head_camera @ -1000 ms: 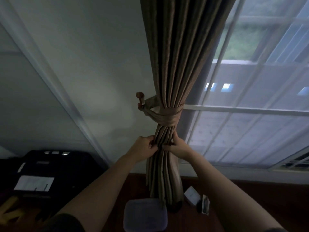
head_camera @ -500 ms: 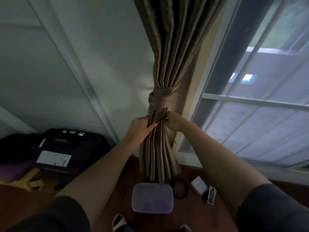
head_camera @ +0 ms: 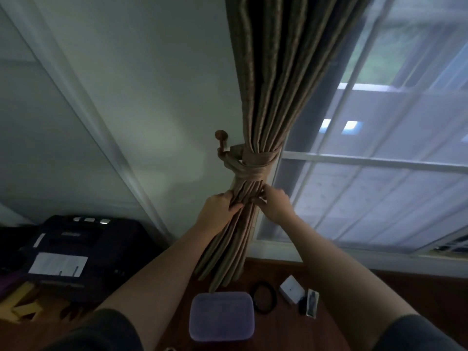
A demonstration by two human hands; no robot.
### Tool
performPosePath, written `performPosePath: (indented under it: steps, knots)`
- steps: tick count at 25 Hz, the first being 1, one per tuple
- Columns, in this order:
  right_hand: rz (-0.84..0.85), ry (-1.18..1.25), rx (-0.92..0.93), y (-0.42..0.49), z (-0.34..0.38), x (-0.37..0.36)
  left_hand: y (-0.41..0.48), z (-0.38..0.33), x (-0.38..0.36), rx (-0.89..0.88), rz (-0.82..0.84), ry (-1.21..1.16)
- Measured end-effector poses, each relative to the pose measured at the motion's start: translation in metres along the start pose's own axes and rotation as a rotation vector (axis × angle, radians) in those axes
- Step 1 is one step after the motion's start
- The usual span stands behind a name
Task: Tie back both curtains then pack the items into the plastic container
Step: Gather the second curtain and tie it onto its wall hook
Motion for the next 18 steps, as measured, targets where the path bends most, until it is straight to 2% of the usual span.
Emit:
performPosePath:
  steps: [4, 7, 11, 13, 15, 18]
  knots:
    - [-0.041, 0.217, 0.170, -0.019, -0.010, 0.017, -0.007, 0.000, -0.006, -0.005, -0.055, -0.147]
    - [-0.214, 0.303, 0.240, -0.023, -0.009, 0.038, -0.008, -0.002, 0.006, -0.039, -0.177, -0.226]
    - [-0.401, 0.177, 0.316, -0.021, 0.002, 0.057, -0.001, -0.017, 0.026, -0.135, -0.337, -0.075]
    - [-0.426, 0.068, 0.324, -0.019, 0.006, 0.061, 0.003, -0.026, 0.029, -0.177, -0.369, 0.020]
    - [-0.407, -0.013, 0.314, -0.016, 0.008, 0.061, 0.004, -0.032, 0.027, -0.200, -0.348, 0.135]
    - [-0.375, -0.069, 0.306, -0.017, 0.011, 0.057, -0.004, -0.045, 0.012, -0.288, -0.232, 0.410]
Point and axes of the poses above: each hand's wrist, its own y-axis towards the middle knuckle, its own x-axis out of the back of the hand, z = x × y, the point moved 6 cm from there along y, towards the middle knuckle, and after that the axes turned 7 degrees about -x, right-handed, at the moved point
